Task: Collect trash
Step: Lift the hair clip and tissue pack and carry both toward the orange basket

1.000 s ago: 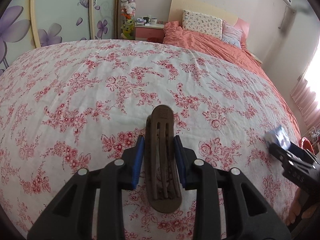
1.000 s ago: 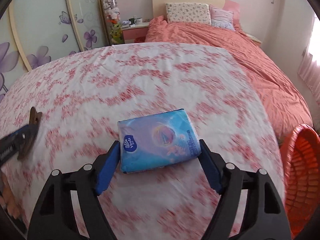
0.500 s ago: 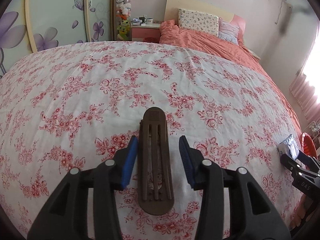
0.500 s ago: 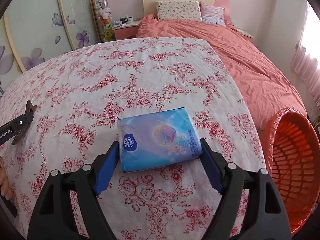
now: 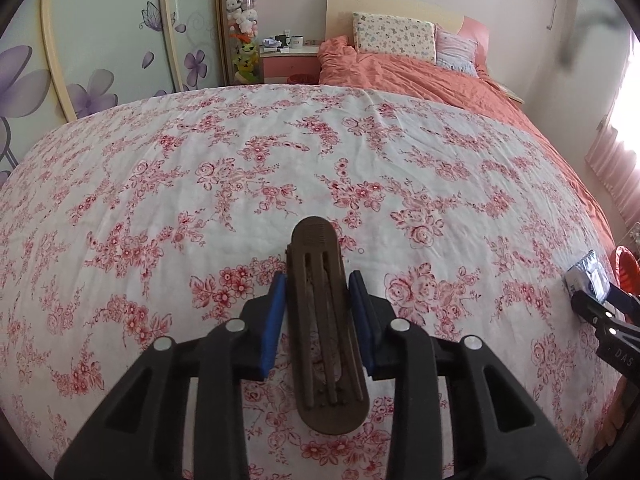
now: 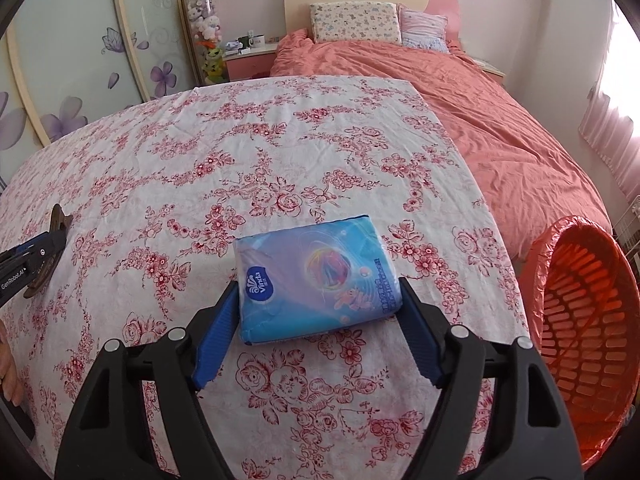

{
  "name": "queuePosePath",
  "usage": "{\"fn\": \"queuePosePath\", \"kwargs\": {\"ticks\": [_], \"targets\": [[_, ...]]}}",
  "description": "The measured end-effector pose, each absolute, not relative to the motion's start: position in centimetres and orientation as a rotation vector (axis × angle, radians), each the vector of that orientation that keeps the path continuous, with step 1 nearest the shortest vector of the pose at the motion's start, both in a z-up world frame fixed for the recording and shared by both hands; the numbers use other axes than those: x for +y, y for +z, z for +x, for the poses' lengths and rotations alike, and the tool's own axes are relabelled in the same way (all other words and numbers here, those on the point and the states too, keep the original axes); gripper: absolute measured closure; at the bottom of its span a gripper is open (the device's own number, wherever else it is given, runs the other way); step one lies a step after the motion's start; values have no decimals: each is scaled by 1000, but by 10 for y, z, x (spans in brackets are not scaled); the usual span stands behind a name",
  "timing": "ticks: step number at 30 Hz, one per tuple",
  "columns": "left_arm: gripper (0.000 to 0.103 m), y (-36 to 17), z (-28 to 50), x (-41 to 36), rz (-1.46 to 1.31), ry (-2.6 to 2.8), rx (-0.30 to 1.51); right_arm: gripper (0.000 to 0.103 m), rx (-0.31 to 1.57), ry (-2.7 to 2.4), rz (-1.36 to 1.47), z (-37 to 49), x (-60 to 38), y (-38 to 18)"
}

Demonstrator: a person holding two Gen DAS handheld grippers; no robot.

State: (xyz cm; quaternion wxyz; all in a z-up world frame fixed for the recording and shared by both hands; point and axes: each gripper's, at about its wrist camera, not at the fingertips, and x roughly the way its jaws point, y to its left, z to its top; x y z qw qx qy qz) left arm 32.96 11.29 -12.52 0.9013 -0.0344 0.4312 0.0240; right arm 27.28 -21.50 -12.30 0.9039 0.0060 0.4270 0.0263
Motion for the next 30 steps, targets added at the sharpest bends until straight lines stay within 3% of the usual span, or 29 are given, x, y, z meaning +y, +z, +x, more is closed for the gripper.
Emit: {"fn": "queuePosePath", "kwargs": {"ticks": [4, 6, 14, 17, 19, 21, 22, 30], "targets": [[71, -123, 328, 117, -102, 33, 896, 29, 878, 59, 29, 271, -218, -123], [80, -120, 326, 120, -110, 27, 893, 29, 878, 64, 42, 268, -220, -122], [78, -122, 321, 116, -65, 51, 896, 29, 876, 61, 40, 261, -219, -122], [65, -124, 319, 114, -64, 55, 904, 29, 877, 68, 34, 261, -217, -122], [63, -126, 317, 111, -48, 59, 900, 29, 879, 70, 25, 262, -215, -123], [64, -126, 317, 109, -39, 58, 901, 29, 881, 71, 17, 262, -215, -123], [71, -126, 317, 110, -39, 59, 898, 29, 881, 71, 11, 262, -214, -123], [71, -121, 313, 116, -62, 54, 884, 30, 856, 85, 34, 253, -219, -115]]}}
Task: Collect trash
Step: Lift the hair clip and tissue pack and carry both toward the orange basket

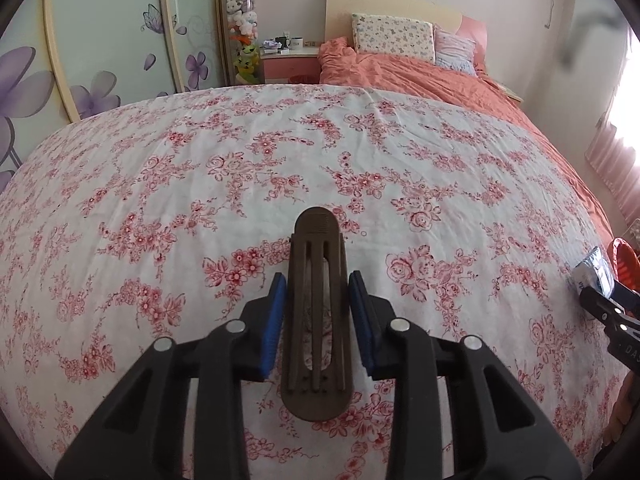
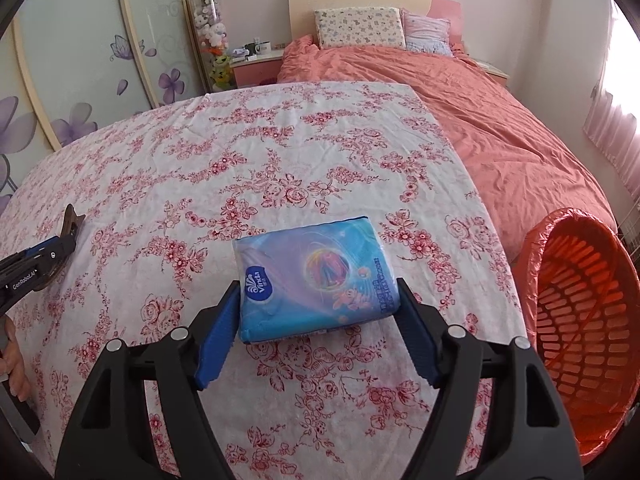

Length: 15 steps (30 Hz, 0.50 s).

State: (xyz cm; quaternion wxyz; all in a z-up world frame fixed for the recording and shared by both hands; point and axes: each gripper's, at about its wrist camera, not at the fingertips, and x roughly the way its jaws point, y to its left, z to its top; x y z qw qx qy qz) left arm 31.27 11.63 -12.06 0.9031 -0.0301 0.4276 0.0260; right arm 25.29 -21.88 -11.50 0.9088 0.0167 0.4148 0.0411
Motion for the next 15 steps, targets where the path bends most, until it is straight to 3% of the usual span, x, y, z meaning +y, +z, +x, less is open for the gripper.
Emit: {"fn": "queuePosePath", "kwargs": {"ticks": [15], "targets": [[71, -66, 287, 95, -24, 12, 791, 30, 754, 99, 36, 223, -225, -72]]}}
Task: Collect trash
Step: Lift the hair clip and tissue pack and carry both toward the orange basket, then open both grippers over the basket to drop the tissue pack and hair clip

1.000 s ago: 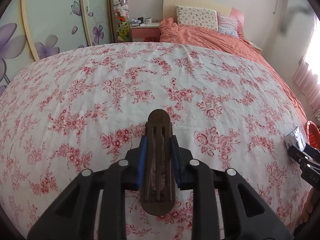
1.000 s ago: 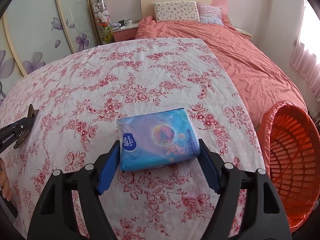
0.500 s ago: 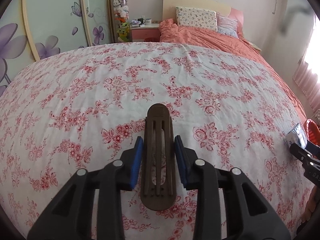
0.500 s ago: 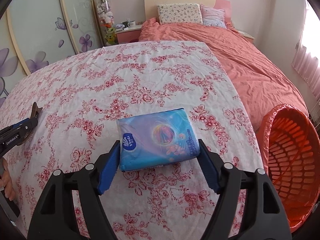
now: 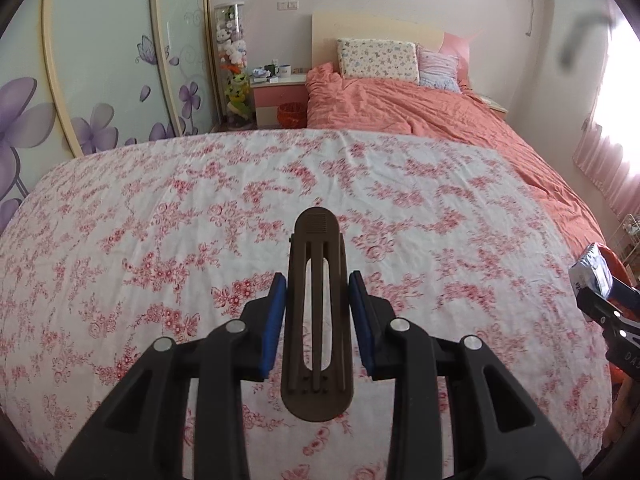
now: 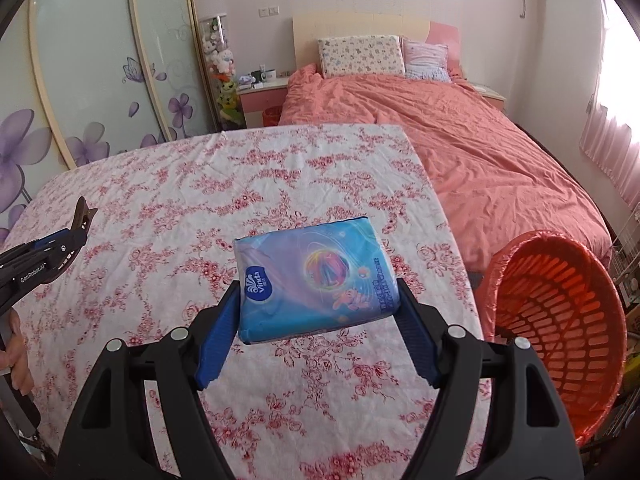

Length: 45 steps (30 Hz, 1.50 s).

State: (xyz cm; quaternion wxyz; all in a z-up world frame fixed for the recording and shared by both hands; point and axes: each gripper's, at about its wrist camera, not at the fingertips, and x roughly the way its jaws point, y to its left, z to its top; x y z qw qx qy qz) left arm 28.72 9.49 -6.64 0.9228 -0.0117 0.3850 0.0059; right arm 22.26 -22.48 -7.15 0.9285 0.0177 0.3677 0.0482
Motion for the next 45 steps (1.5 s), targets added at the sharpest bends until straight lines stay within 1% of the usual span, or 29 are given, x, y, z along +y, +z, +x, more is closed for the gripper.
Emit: {"fn": "queuePosePath", "kwargs": {"ticks": [12, 24, 33, 45], "targets": [[71, -15, 261, 48, -2, -92, 703, 30, 643, 88, 72, 190, -245, -34], [71, 11, 243, -11, 39, -211, 662, 30, 573, 47, 98, 165, -277, -20], [71, 19, 232, -75, 78, -331, 648, 30, 529, -24, 148, 145, -322, -13], [71, 7, 222, -177, 115, -523, 670, 30, 519, -171, 214, 126, -392, -25]]}}
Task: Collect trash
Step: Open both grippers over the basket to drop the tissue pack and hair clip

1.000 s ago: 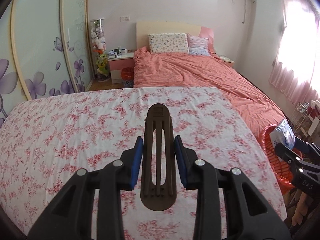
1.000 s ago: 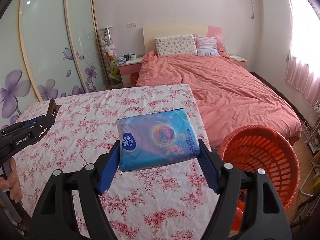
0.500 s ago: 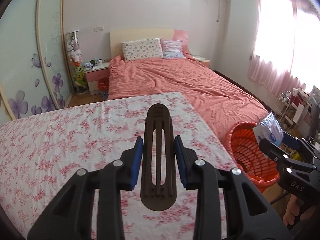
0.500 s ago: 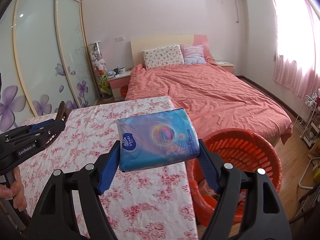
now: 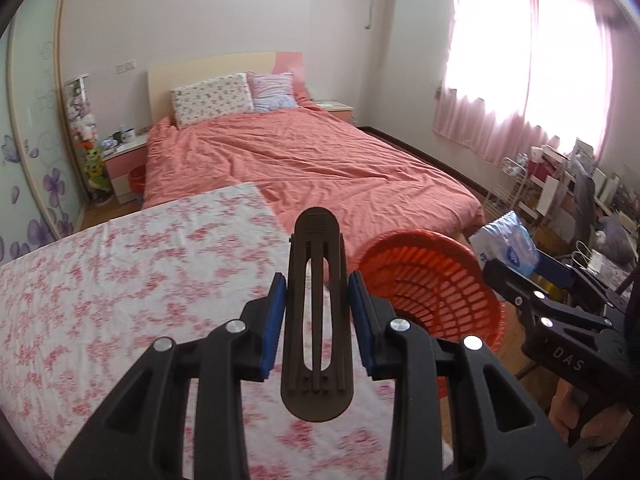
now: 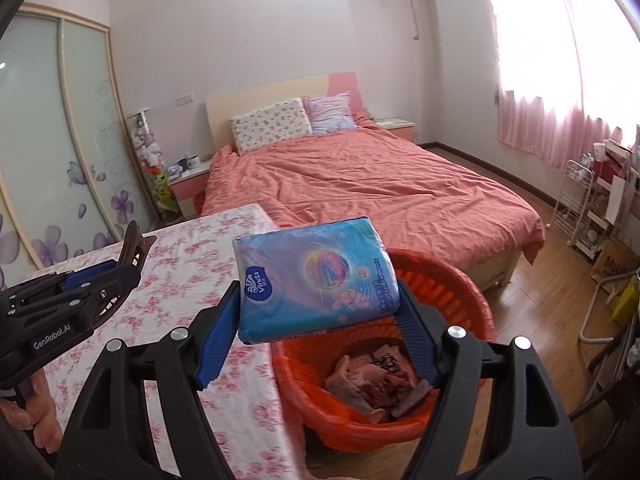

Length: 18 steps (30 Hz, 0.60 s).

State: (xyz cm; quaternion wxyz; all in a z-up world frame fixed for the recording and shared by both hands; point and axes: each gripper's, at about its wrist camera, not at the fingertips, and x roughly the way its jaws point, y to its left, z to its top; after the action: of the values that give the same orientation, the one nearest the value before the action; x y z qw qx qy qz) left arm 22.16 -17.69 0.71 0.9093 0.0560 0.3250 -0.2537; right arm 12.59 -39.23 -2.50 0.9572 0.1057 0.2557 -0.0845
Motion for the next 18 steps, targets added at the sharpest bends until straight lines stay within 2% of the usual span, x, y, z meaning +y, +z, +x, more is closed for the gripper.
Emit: {"fn": "queuePosePath", "kwargs": {"ticks": [12, 18], "targets": [[71, -28, 235, -270, 130, -663, 743, 30, 549, -260, 333, 134, -456, -51], [68, -52, 248, -291, 142, -672, 796, 27, 560, -235, 429, 145, -481, -62]]}}
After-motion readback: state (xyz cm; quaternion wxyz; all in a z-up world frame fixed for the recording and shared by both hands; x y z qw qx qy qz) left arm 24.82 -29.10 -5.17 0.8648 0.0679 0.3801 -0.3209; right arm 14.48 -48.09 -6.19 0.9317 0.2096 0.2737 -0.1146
